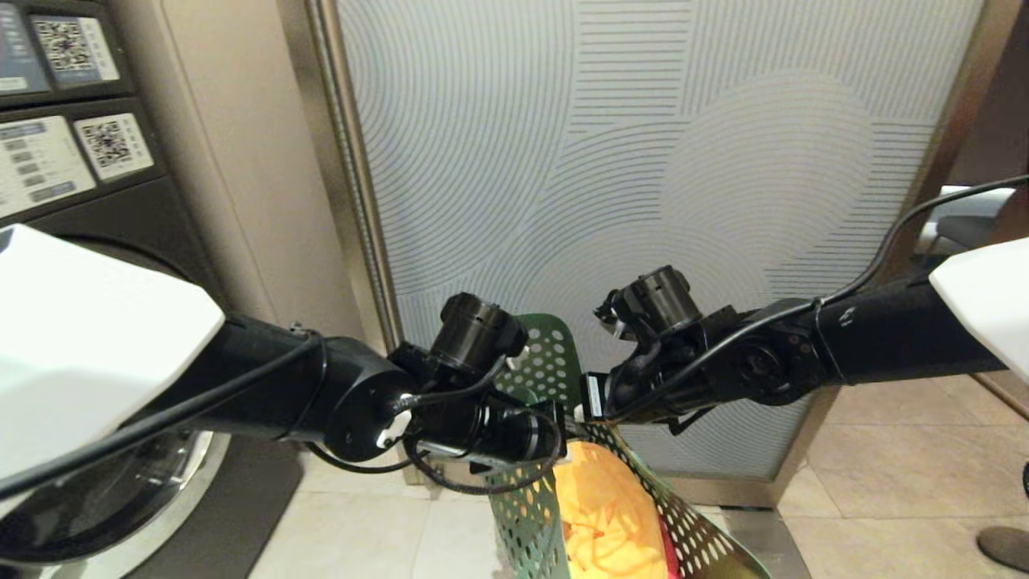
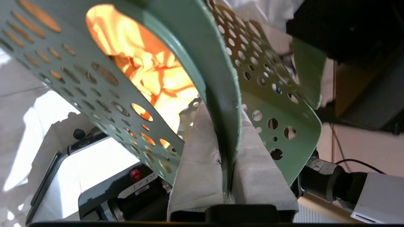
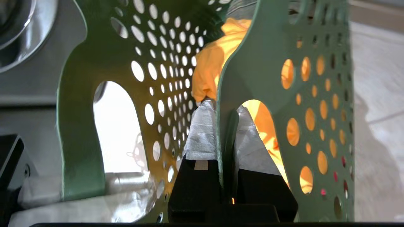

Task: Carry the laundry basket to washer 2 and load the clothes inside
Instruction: Pick up the clothes basket and put it beside the washing machine

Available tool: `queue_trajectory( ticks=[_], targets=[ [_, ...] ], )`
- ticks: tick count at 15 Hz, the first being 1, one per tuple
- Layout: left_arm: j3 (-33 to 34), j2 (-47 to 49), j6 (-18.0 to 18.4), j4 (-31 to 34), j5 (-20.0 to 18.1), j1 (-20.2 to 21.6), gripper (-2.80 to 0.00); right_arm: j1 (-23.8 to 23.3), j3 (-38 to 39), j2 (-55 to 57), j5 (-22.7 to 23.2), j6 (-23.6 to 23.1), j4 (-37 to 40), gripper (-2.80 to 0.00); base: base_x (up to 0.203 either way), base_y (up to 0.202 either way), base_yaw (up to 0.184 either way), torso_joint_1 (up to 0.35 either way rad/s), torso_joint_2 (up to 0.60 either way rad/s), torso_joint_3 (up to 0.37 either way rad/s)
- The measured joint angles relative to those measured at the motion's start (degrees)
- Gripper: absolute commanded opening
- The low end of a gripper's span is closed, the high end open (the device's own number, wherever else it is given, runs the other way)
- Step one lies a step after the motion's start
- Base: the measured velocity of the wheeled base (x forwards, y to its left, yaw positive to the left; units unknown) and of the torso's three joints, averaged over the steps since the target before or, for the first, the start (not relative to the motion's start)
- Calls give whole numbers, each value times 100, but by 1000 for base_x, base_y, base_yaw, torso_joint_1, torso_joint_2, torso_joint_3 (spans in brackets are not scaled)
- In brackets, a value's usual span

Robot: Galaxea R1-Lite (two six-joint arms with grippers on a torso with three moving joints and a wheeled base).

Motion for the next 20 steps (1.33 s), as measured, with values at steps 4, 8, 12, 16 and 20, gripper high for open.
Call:
queue_trajectory(
  ticks=[4, 8, 12, 16, 20],
  targets=[
    [0, -6, 0, -11, -2, -5, -280, 0, 11, 2, -2, -1, 19, -280, 2, -7, 176, -2, 1, 3],
    [6, -22, 0, -1, -2, -5, -280, 0, 36, 2, -16, 0, 15, -280, 2, -8, 178, 4, 2, 6],
    [21, -24, -8, 6, 0, -5, -280, 9, 52, 2, -18, 5, 10, -280, 1, -8, 175, 2, 5, 3],
    [21, -24, -9, 9, -2, -5, -280, 9, 52, 2, -16, 1, 11, -280, 1, -8, 179, 2, 2, 2],
    [24, -24, -18, 13, -2, -7, -280, 9, 36, 4, -18, -104, 11, -280, 2, -5, 177, 2, 1, 2]
  ],
)
